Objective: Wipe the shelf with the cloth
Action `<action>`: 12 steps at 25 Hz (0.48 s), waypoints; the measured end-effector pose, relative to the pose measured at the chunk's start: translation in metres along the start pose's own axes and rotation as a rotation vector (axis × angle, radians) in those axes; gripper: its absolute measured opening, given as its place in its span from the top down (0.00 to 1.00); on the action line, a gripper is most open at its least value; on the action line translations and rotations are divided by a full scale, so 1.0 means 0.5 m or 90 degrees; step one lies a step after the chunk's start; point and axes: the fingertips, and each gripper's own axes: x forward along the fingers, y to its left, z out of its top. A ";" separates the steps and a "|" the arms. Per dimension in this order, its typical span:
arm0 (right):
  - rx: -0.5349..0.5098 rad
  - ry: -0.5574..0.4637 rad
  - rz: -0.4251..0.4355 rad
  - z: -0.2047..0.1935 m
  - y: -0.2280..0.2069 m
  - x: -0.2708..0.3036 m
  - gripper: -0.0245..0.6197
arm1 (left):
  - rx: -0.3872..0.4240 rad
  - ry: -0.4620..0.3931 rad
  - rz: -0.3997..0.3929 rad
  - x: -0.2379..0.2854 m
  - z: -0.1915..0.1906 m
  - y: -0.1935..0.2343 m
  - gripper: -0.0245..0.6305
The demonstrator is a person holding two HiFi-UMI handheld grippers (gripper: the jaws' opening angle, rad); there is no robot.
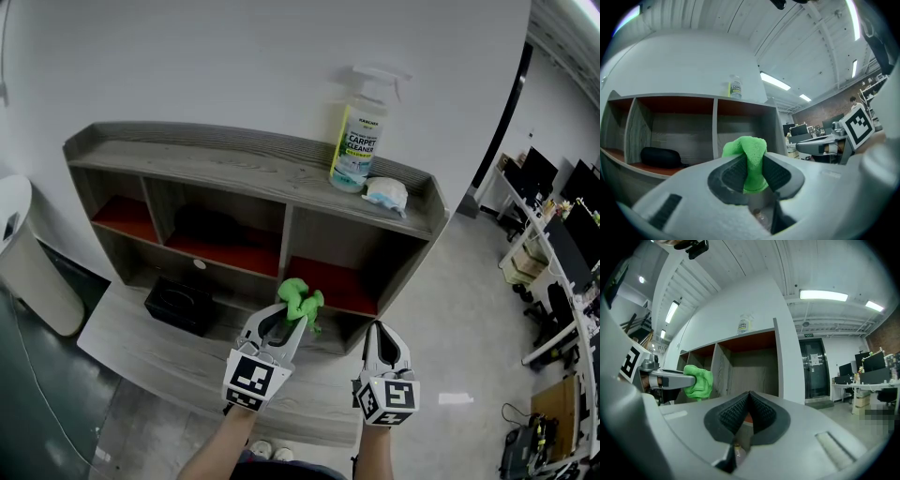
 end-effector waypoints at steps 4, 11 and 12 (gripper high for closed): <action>0.002 0.002 0.005 -0.002 0.005 -0.006 0.95 | -0.001 -0.002 -0.005 -0.001 0.003 -0.005 0.83; 0.004 0.002 0.001 -0.002 -0.001 -0.012 0.95 | -0.003 -0.004 -0.015 0.004 0.006 -0.013 0.83; 0.004 0.002 0.001 -0.003 -0.002 -0.011 0.95 | -0.003 -0.005 -0.016 0.005 0.006 -0.013 0.83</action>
